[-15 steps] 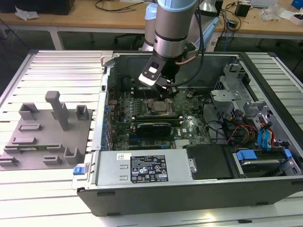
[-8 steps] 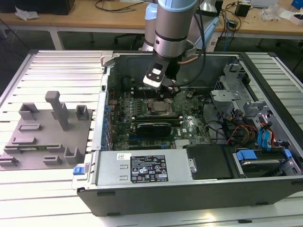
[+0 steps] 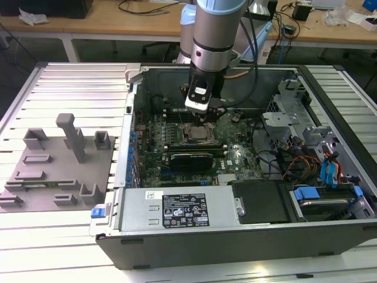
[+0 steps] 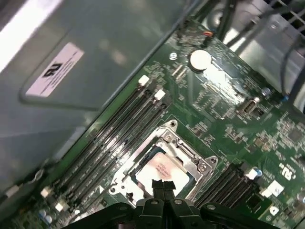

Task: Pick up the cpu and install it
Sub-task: 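Close the cpu cover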

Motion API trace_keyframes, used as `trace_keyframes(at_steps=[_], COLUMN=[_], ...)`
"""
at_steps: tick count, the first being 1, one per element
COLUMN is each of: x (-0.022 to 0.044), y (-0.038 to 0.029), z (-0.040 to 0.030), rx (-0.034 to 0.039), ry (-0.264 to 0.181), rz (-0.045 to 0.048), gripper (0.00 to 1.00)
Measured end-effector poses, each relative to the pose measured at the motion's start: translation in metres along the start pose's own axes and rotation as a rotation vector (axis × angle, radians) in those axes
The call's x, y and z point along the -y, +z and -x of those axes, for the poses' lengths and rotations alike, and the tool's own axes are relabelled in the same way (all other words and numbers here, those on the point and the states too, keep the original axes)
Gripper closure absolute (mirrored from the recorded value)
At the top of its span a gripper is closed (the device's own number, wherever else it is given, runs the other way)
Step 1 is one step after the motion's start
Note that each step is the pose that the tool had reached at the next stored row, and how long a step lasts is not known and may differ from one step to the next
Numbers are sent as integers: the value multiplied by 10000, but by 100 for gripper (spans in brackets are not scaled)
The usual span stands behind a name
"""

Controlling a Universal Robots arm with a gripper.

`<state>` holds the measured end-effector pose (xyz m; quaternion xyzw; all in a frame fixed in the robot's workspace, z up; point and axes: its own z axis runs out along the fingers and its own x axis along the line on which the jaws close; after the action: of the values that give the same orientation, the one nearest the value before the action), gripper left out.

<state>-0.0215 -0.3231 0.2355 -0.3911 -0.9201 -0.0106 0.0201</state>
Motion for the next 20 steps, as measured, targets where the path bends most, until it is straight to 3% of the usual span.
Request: trace_keyframes(at_steps=[5, 12, 18, 20], x=[0, 0, 0, 0], y=[3, 9, 13, 15], z=[0, 0, 0, 1], rx=[-5, -12, -17, -20], ry=[-1105, -3152, -4496, -5238], rz=[-50, -144, -204, -237], gripper=[89, 89, 89, 89])
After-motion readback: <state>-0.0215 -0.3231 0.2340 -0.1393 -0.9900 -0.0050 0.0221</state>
